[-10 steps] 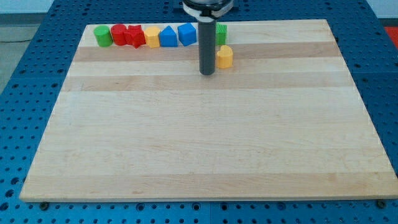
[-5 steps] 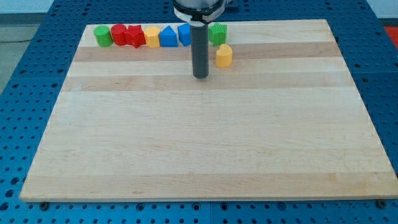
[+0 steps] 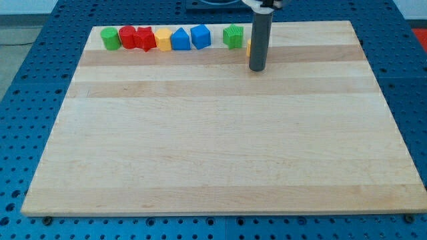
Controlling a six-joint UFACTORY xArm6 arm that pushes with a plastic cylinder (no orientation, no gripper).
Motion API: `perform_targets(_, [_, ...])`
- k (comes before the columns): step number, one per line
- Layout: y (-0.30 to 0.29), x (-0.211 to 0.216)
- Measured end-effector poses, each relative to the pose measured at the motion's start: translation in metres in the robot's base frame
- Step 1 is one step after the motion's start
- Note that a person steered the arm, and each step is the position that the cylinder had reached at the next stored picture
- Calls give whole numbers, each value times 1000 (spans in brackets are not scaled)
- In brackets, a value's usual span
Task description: Move the yellow heart on the right of the green star
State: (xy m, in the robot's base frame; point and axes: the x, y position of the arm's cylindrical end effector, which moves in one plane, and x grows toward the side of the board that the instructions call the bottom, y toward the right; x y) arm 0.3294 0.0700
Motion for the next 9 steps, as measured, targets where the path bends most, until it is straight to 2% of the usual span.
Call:
perform_targets(2, [0,-45])
perform_targets(9, [2,-54])
